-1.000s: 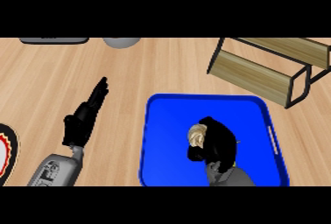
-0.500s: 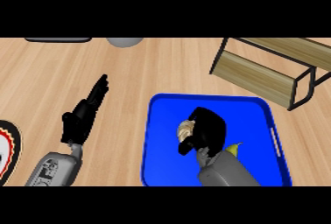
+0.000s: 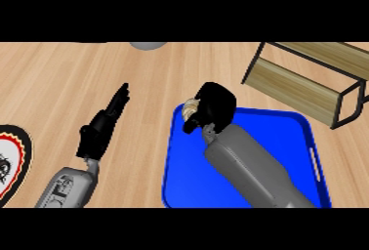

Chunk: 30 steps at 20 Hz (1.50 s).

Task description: Pick the cupcake from the tray and place it in the tiered shelf

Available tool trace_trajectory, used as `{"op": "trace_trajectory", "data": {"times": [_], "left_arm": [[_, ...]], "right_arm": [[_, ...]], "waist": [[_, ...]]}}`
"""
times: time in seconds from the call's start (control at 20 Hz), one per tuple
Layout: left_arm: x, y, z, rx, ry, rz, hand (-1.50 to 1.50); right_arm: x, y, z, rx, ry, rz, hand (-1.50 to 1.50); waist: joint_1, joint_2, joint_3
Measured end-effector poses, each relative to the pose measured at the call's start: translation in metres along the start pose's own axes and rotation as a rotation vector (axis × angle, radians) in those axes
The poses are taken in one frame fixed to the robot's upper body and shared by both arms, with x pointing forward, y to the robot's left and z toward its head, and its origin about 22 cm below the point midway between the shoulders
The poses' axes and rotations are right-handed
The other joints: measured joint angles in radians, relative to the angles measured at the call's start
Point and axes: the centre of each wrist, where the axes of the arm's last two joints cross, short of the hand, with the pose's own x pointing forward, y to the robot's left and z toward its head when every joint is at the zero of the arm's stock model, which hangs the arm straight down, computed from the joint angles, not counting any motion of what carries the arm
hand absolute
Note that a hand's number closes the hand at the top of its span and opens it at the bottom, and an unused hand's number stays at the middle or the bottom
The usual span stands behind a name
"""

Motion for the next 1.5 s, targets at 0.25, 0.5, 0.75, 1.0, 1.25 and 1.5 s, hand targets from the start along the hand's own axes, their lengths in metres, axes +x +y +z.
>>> {"op": "trace_trajectory", "data": {"times": [0.25,0.5,0.75,1.0,1.25,1.5], "left_arm": [[-0.005,-0.002,-0.001,0.009,0.006,0.003,0.0],[-0.007,-0.003,-0.003,0.014,0.01,0.003,0.0],[-0.008,-0.002,-0.002,0.03,0.023,0.006,0.0],[-0.015,0.002,0.004,0.045,0.036,-0.002,0.0],[-0.012,0.014,0.005,0.062,0.036,-0.002,0.0],[-0.016,0.011,0.007,0.066,0.037,0.003,0.0]], "right_arm": [[0.029,-0.029,0.003,-0.138,-0.104,-0.15,1.5],[0.058,-0.052,0.011,-0.283,-0.183,-0.218,1.5],[0.078,-0.075,0.011,-0.426,-0.188,-0.239,1.5],[0.1,-0.107,0.01,-0.567,-0.179,-0.24,1.5],[0.112,-0.135,0.006,-0.697,-0.147,-0.231,1.5],[0.124,-0.163,0.009,-0.786,-0.11,-0.213,1.5]], "waist": [[-0.005,-0.005,0.0],[-0.013,-0.01,-0.002],[-0.036,-0.02,-0.002],[-0.051,-0.025,-0.003],[-0.066,-0.026,-0.002],[-0.071,-0.023,-0.001]]}}
